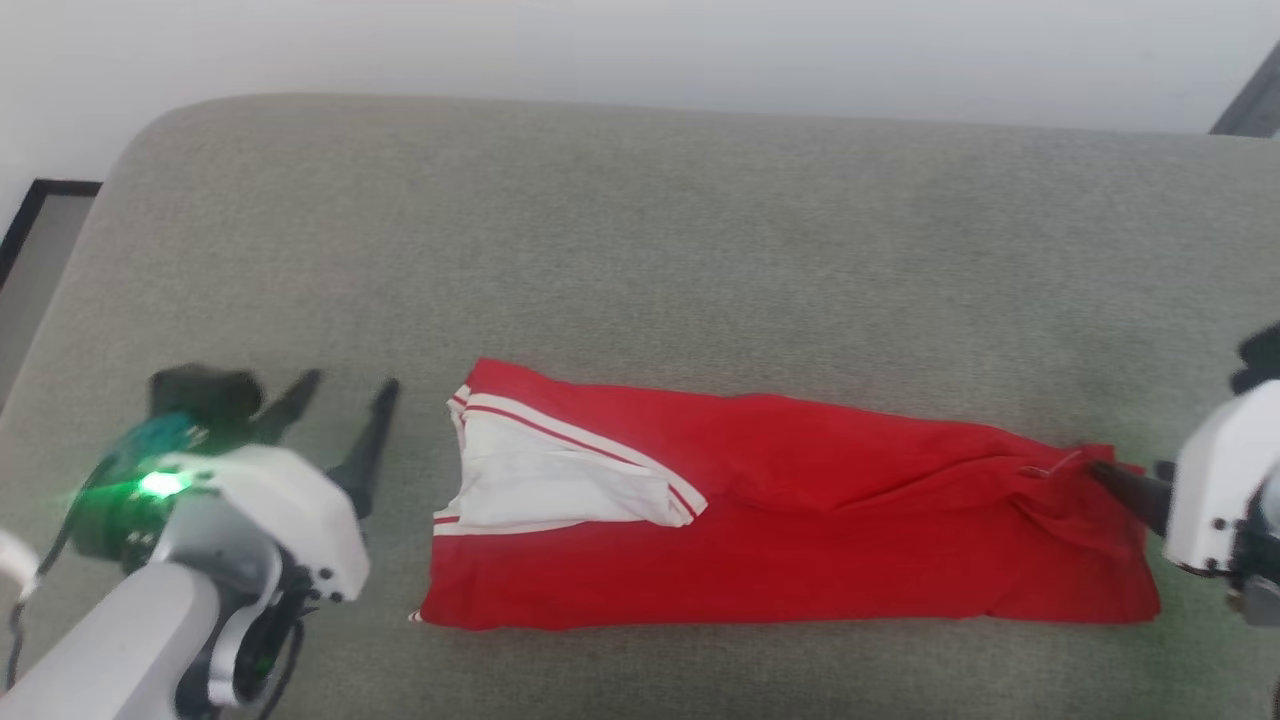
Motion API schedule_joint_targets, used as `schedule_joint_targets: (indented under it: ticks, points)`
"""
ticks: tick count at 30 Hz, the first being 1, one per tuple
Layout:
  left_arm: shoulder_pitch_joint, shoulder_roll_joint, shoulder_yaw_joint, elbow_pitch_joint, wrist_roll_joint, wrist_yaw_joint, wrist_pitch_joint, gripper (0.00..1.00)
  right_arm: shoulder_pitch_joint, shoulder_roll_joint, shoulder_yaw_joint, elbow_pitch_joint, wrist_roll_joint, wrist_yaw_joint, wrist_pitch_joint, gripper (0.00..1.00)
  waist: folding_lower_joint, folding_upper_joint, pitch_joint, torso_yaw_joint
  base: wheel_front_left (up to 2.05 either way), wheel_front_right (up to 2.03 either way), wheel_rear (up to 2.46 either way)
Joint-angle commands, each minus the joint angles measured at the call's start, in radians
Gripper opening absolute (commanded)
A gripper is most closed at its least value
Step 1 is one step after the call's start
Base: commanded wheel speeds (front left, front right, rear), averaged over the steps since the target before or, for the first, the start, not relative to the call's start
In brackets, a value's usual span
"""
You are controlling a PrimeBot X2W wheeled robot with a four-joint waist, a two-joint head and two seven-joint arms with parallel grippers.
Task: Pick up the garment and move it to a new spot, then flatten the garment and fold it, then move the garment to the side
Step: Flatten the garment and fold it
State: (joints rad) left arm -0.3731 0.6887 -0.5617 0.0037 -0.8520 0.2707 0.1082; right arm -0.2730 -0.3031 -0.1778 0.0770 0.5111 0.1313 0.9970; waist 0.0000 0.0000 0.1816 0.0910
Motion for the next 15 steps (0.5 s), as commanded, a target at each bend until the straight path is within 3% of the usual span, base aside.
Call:
schedule_joint_targets:
  ticks: [1,8,15]
  points:
    - [0.024,0.0,0.014,0.007,0.016,0.006,-0.045,1.0,0.013,-0.005,-0.014,-0.004,-0.002,-0.001,0.011,1.0,0.0,0.0,0.005,0.011,0.0,0.0,0.0]
    - [0.119,-0.02,0.097,0.058,0.028,0.018,-0.295,1.0,0.052,-0.02,-0.072,0.012,-0.006,-0.001,0.069,1.0,0.0,0.0,0.023,0.05,0.0,0.0,0.0]
    - [0.191,-0.06,0.169,0.093,0.036,0.006,-0.367,1.0,0.052,0.019,-0.069,0.098,0.023,-0.001,0.098,1.0,0.0,0.0,0.038,0.078,0.0,0.0,0.0]
